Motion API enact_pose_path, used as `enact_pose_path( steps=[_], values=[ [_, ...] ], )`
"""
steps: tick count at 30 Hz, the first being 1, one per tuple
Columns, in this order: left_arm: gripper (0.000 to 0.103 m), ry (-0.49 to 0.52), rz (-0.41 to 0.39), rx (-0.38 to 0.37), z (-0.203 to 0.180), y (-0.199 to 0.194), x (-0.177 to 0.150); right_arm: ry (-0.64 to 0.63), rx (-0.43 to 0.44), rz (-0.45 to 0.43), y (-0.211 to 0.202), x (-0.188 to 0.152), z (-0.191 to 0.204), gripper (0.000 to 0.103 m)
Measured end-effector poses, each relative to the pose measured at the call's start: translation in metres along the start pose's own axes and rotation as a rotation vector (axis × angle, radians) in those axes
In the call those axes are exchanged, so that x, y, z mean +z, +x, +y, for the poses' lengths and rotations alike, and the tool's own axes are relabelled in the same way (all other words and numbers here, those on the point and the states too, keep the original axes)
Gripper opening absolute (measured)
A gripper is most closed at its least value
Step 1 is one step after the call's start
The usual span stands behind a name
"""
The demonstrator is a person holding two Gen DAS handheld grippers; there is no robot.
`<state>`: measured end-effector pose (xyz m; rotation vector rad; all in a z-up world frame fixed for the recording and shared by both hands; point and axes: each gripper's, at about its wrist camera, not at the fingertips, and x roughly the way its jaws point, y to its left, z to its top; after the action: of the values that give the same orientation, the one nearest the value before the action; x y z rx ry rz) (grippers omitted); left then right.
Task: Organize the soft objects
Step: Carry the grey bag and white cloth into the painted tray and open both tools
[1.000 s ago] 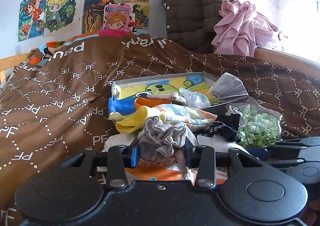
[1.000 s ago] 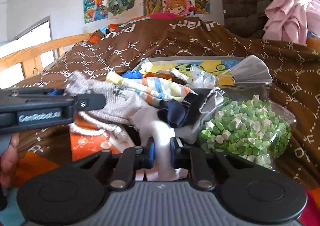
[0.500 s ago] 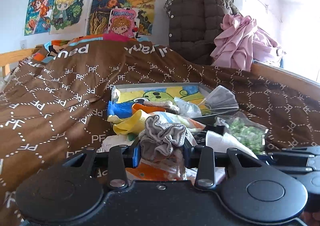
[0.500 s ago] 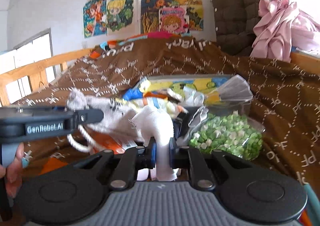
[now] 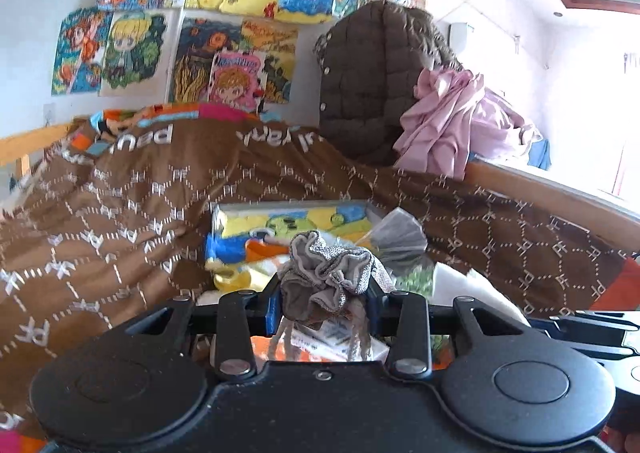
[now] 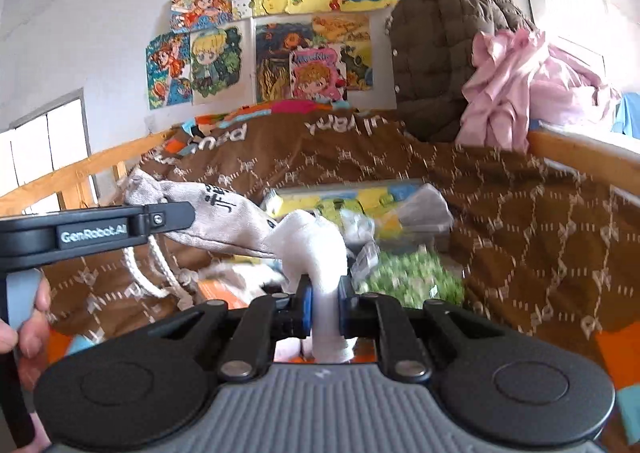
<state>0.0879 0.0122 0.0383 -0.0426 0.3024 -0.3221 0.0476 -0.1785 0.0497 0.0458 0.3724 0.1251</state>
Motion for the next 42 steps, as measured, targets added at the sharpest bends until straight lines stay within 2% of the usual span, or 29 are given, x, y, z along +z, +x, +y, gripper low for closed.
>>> enact_pose_path(
  steps=[3, 7, 10, 12, 15, 18, 22, 27, 30, 32, 36, 39, 42],
  values=[
    [0.041, -0.004, -0.018, 0.014, -0.002, -0.009, 0.02, -0.008, 0.022, -0.013, -0.003, 0.04, 0.009, 0.014],
    [0.041, -0.012, -0.04, 0.018, 0.003, -0.006, 0.064, -0.048, 0.053, -0.06, -0.001, 0.094, 0.02, 0.014],
    [0.041, 0.123, -0.073, 0.016, 0.009, 0.003, 0.096, -0.083, 0.068, -0.08, 0.017, 0.123, 0.028, 0.014],
    [0.041, 0.159, -0.084, 0.024, 0.018, 0.014, 0.111, -0.107, 0.063, -0.1, 0.036, 0.135, 0.032, 0.014],
    [0.041, 0.07, -0.093, 0.026, 0.036, 0.038, 0.126, -0.089, 0.058, -0.111, 0.071, 0.144, 0.026, 0.014],
    [0.041, 0.033, -0.084, 0.039, 0.049, 0.073, 0.126, -0.05, 0.061, -0.122, 0.111, 0.144, 0.011, 0.014],
    [0.041, -0.001, -0.057, 0.044, 0.067, 0.128, 0.118, -0.041, 0.029, -0.126, 0.169, 0.128, -0.014, 0.014],
    [0.041, 0.008, 0.027, 0.071, 0.088, 0.199, 0.098, -0.036, -0.006, -0.005, 0.247, 0.102, -0.039, 0.014],
    [0.041, 0.005, 0.035, 0.073, 0.098, 0.235, 0.089, -0.016, -0.015, 0.04, 0.277, 0.094, -0.046, 0.014],
    [0.041, -0.035, 0.039, 0.072, 0.107, 0.251, 0.08, 0.019, -0.026, 0.083, 0.297, 0.088, -0.05, 0.014],
    [0.041, -0.2, 0.068, 0.048, 0.131, 0.274, 0.06, 0.037, -0.041, 0.154, 0.327, 0.078, -0.05, 0.014],
    [0.041, -0.237, 0.075, 0.049, 0.138, 0.281, 0.054, 0.023, -0.046, 0.205, 0.345, 0.077, -0.044, 0.014],
    [0.041, -0.214, 0.121, 0.063, 0.14, 0.293, 0.049, 0.012, -0.056, 0.245, 0.356, 0.075, -0.039, 0.014]
  ],
)
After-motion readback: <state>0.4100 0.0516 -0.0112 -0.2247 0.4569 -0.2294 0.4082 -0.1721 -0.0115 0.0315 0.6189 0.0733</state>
